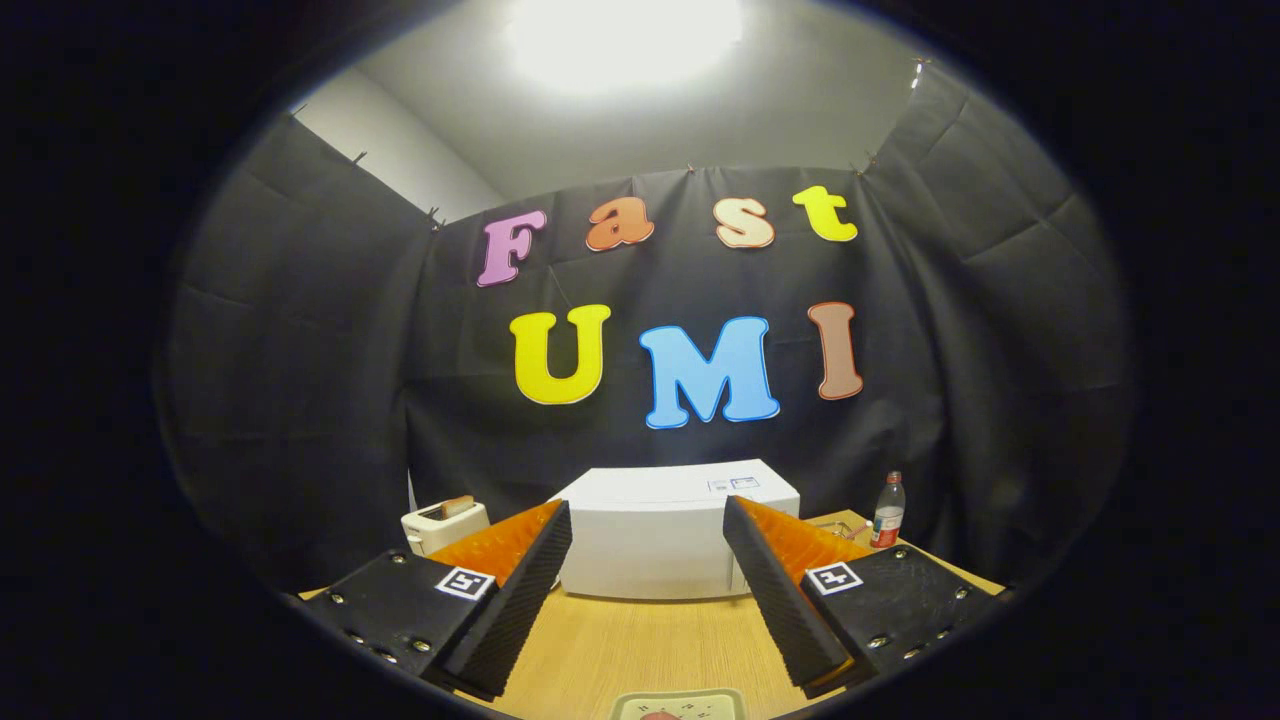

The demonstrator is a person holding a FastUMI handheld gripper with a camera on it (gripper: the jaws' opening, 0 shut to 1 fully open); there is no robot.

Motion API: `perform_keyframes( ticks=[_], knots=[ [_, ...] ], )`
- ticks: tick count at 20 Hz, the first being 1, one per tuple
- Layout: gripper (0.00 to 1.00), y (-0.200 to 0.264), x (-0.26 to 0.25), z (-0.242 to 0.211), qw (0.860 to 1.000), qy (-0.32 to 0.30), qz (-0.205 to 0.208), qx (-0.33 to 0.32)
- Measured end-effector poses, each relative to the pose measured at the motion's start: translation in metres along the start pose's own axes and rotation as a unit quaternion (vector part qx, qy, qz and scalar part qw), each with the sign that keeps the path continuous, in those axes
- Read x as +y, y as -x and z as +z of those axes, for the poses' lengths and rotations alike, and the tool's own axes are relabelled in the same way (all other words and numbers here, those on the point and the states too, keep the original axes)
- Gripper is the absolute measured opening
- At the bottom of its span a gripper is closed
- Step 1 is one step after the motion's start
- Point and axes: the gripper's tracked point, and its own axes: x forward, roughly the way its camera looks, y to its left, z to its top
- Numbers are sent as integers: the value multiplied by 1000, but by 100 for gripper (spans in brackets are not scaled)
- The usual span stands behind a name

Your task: Open the microwave, put the food inside, and close the microwave door.

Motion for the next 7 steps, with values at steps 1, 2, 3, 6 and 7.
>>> perform_keyframes(
  ticks=[1, 2, 3, 6, 7],
  knots=[
    [97, 1, -1, -4, 1000, -2, -1, 5],
    [97, 2, -2, -5, 1000, -5, -2, 7],
    [97, 2, -3, -3, 1000, -8, -3, 7],
    [97, 6, -7, 3, 1000, -6, -6, -2],
    [97, 7, -9, 5, 1000, -4, -8, -4]
  ],
)
